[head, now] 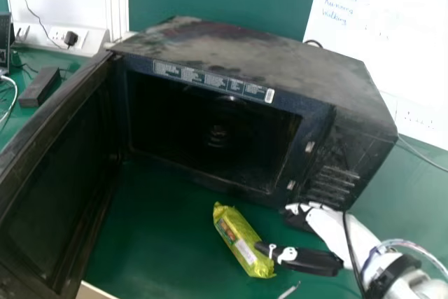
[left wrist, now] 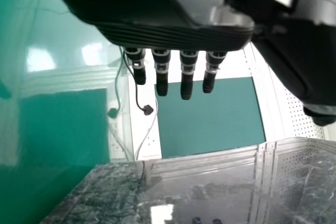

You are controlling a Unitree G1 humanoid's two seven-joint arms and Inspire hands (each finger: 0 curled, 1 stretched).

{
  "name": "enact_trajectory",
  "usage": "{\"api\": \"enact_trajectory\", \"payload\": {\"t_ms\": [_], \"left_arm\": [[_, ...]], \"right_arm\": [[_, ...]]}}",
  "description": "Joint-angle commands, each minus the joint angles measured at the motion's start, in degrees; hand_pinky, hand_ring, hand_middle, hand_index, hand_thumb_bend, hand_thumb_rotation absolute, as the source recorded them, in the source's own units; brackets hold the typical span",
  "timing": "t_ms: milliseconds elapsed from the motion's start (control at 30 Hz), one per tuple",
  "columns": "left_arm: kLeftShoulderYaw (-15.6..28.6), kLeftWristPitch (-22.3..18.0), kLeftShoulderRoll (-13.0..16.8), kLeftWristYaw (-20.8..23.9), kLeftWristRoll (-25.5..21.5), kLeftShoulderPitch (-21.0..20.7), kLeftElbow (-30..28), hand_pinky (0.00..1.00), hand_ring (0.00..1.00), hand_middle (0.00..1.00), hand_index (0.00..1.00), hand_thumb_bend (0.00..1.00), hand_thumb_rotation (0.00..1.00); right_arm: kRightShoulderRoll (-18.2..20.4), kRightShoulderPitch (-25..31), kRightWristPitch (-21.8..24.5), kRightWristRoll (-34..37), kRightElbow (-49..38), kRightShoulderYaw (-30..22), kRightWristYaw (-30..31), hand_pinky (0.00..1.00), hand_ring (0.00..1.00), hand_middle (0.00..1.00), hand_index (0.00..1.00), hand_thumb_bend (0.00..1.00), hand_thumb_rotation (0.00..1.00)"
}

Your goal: Put biscuit inside oven

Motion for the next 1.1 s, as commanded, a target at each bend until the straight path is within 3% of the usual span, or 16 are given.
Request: {"api": "enact_trajectory", "payload": {"t_ms": [0,333,667,833,1067], "left_arm": [[0.5,0.3,0.5,-0.3,-0.3,0.4,-0.8,0.98,0.96,0.97,1.00,0.34,1.00],[0.6,0.2,0.4,-0.4,-0.2,0.5,-1.3,0.96,0.95,0.96,0.99,0.35,1.00],[0.7,0.4,0.2,-0.8,-0.5,0.9,-1.9,0.97,0.96,0.97,1.00,0.35,1.00],[0.7,1.0,0.2,-0.6,-0.4,1.1,-2.2,0.97,0.96,0.97,1.00,0.36,1.00],[0.8,0.5,0.4,-0.6,-0.3,1.1,-1.8,0.96,0.96,0.97,0.99,0.35,1.00]], "right_arm": [[-2.1,-2.7,0.8,-2.5,-0.3,2.7,2.8,0.76,0.81,0.86,0.93,0.96,0.57],[-2.1,-14.5,3.5,-17.2,1.5,17.8,12.7,0.79,0.84,0.87,0.93,1.00,0.63],[6.9,-17.0,-2.0,-27.6,5.1,24.5,14.0,0.72,0.79,0.83,0.90,1.00,0.62],[12.4,-17.8,-5.0,-32.5,7.8,26.0,15.4,0.81,0.86,0.88,0.90,1.00,0.62],[17.5,-18.5,-11.4,-37.8,11.8,27.3,17.0,0.78,0.82,0.86,0.90,1.00,0.60]]}}
